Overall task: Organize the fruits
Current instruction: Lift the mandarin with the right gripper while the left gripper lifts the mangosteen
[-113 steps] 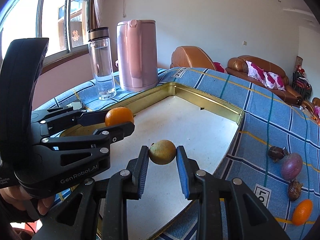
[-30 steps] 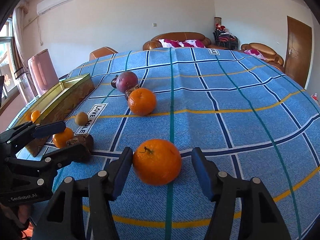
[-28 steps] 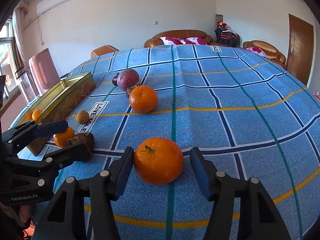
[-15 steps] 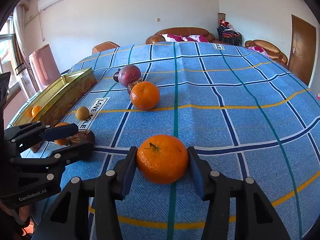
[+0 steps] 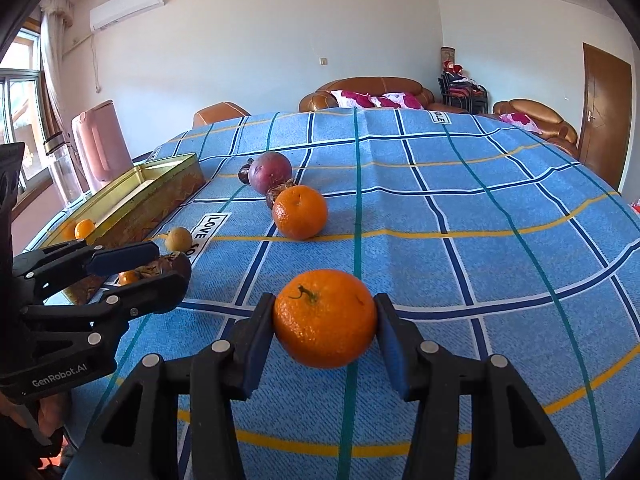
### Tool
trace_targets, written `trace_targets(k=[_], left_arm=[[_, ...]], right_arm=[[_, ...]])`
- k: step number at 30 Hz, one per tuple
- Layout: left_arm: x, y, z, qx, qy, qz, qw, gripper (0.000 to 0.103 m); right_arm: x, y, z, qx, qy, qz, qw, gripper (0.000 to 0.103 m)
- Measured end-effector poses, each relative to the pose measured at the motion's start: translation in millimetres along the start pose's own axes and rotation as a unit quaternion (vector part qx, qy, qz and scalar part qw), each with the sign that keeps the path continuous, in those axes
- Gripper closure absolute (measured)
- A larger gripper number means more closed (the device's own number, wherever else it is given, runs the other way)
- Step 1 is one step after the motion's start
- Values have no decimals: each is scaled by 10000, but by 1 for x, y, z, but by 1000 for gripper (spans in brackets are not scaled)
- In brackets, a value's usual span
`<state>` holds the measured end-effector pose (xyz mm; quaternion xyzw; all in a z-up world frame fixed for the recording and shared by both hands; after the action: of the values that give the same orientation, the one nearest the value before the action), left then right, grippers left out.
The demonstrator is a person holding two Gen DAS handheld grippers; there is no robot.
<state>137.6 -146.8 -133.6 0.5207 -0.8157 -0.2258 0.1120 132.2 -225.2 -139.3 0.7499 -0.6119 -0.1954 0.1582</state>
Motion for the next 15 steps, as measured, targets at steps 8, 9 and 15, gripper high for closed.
trace_targets(k=[8,9,15], left_arm=[[-1,10,-7,317,-76,-146,9994,58],[-2,11,-7,345,-58,-138,9993,58],[-6,16,-11,519,26,-215,9984,58]], right_arm=[[-2,5,-3,200,56,-20,9998,52],[-2,5,-3,210,66,-24,9998,52],[-3,11,-6,396,121,-23,9991,52]])
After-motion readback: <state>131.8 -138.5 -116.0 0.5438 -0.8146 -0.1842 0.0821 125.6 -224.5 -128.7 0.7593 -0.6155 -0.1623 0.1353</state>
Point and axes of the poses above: each gripper's, at about its wrist camera, not at the fingertips, and y roughly against the way its jaws point, x to its right, z to its underside, the point moved 10 cm from there along -y, roughly the way its jaws point, and after that the axes turned 9 degrees about x, right-handed, at the moved point
